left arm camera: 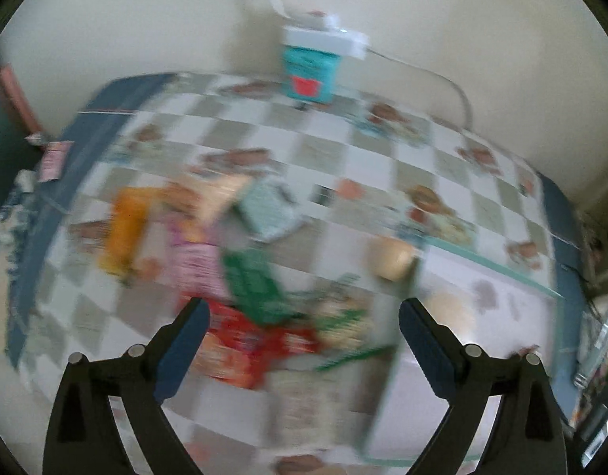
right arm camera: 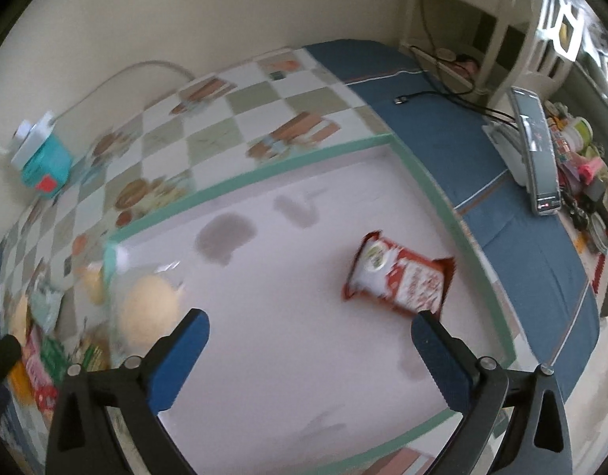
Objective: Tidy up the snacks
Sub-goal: 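Withdraw both tools from the tray back over the snack pile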
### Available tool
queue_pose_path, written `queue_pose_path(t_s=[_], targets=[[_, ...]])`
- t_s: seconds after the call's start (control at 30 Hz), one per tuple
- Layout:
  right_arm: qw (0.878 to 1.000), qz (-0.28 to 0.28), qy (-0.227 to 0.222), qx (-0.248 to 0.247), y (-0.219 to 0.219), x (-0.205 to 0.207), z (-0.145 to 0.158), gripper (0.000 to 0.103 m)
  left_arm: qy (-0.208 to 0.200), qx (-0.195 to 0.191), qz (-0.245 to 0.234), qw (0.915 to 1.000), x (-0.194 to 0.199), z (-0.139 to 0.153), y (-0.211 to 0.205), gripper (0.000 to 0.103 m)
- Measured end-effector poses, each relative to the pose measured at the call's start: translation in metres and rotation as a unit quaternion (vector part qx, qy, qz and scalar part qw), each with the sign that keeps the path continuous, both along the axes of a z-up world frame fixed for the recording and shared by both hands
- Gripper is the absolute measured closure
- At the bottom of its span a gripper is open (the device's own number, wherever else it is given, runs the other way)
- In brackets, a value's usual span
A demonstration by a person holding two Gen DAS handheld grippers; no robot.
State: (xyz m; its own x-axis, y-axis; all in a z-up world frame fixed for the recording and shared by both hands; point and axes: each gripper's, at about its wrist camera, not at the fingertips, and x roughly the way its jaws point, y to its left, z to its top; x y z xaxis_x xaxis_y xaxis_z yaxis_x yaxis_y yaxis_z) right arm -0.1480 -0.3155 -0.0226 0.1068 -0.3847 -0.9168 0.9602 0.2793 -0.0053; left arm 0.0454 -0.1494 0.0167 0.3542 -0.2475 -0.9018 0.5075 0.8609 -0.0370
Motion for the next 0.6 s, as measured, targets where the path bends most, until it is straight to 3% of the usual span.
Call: queue_pose_path(t_s=[0.17,0.37,0.6], targets=[[0.999,0.032,-0.01,-0.001,0.023,0.018,0.007,0.0,-0.044,0.042,0.042,0.9973,0.021,0.008,0.04,0.007],[0.997,0.079,-0.012,-0.007,0.058,0.046,0.018,0.0,-0.036,0.08,0.101,0.991,0.044,0.005,0.088,0.007],[0.992,0.122,-0.005,0.015,0.097,0.071,0.012,0.0,-0.015,0.076,0.145,0.9864,0.06,0.002,0.133,0.007]])
